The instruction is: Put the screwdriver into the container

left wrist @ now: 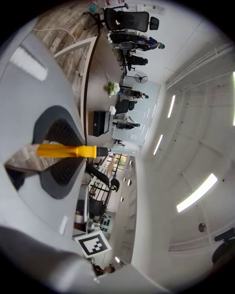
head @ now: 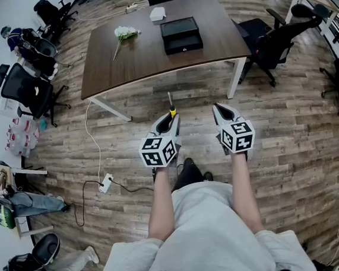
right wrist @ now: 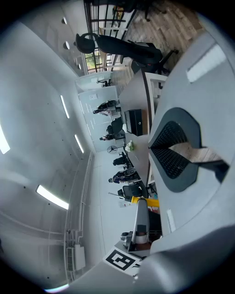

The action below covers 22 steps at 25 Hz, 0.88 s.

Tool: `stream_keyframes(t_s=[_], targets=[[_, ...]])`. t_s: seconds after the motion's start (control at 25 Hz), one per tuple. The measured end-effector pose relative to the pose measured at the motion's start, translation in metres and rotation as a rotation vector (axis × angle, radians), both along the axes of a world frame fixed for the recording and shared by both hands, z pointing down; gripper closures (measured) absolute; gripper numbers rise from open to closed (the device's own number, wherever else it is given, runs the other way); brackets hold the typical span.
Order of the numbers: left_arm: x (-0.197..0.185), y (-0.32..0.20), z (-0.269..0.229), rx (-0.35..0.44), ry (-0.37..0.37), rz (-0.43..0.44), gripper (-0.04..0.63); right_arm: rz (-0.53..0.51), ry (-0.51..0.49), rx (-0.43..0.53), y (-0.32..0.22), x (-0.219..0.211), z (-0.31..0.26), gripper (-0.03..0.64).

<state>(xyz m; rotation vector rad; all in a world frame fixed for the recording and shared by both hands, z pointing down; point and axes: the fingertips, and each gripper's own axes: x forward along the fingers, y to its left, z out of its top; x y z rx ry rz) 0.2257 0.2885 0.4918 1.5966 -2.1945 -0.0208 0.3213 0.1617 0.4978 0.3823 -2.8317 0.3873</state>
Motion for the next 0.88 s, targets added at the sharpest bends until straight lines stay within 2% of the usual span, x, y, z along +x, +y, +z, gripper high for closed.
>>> stream_keyframes(t_s=[0.44,0.72,0.88], targets=[[-0.023,0.012,0.0,-0.002,0.018,-0.044,0.46,0.042,0.01,-0.038,-0.019,-0.007,0.006,0.617],[-0.043,-0.008,0.004,0.007,0.024,-0.025,0.46,0.008,-0.098,-0.09,-0.029,-0.022,-0.005,0.617],[-0.065,-0.025,0.003,0.017,0.013,0.001,0.46,-0.012,-0.134,-0.085,-0.043,-0.04,-0.012,0.615]])
